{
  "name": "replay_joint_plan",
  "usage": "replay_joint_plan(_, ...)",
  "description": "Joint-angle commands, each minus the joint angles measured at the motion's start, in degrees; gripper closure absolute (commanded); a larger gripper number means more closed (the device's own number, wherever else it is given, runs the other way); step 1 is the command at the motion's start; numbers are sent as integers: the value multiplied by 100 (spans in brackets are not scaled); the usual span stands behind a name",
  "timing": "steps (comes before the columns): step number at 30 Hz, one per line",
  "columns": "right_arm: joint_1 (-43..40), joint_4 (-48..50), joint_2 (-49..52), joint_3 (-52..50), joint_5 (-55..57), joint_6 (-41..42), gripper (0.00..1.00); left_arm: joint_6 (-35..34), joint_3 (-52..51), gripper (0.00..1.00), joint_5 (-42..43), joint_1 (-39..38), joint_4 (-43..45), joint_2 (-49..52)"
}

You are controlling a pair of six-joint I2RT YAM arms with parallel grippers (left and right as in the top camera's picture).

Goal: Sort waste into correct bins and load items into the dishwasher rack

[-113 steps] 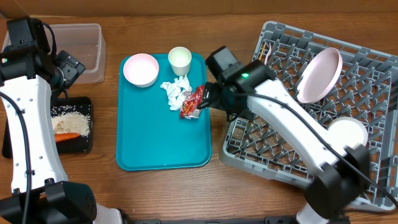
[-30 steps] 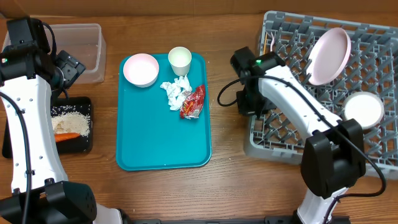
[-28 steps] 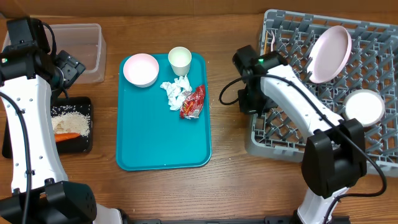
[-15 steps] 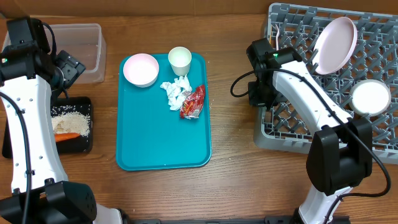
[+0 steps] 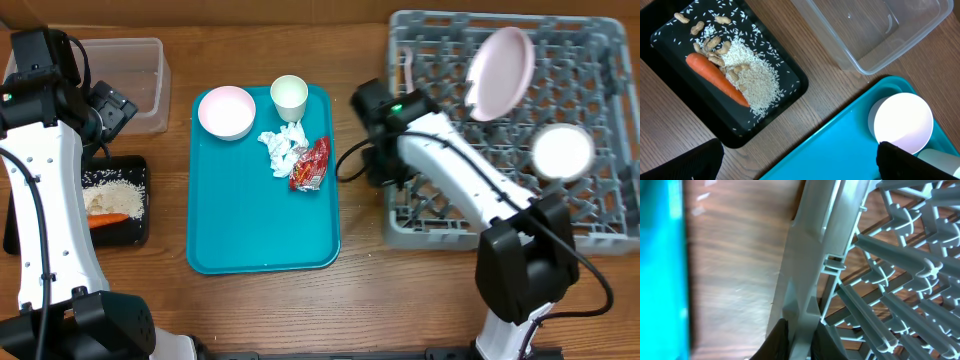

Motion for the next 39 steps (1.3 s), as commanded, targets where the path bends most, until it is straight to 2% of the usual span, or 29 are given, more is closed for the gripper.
replay_joint_plan(1,365,74,35,-20,-518,-398,92,26,-22,0,-72,-17,24,20)
replay_joint_plan(5,321,37,35,-24,-407,-216,92,26,-22,0,-72,-17,24,20)
replay_joint_plan(13,-81,190,35,-22,282,787,93,26,-22,0,-72,-17,26,20)
replay_joint_plan(16,-214,162,-2,35,203,800,88,26,-22,0,-72,-17,26,20)
replay_joint_plan(20,-203,94,-175,173,125,800,66,26,-22,0,-72,-17,24,20)
replay_joint_plan(21,-201,46,-323,282,11,800,43,26,-22,0,-72,-17,24,20)
replay_joint_plan(22,-201,13,-411,352,-35,802,1,26,-22,0,-72,-17,24,20)
replay_joint_plan(26,-341,-262,-822,745,-61,955,0,26,-22,0,-72,-17,26,20)
replay_joint_plan(31,-1036,-603,-1491,1318,-114,881,0,26,-22,0,-72,-17,24,20)
replay_joint_plan(34,-1886,-584,-1886,1432,17,656,0,26,-22,0,-72,-17,24,20)
replay_joint_plan(37,-3482,-234,-1961,1427,348,557,0,26,-22,0,-72,-17,24,20)
replay_joint_plan(39,-4203,-24,-1873,1421,245,560,0,26,-22,0,-72,-17,24,20)
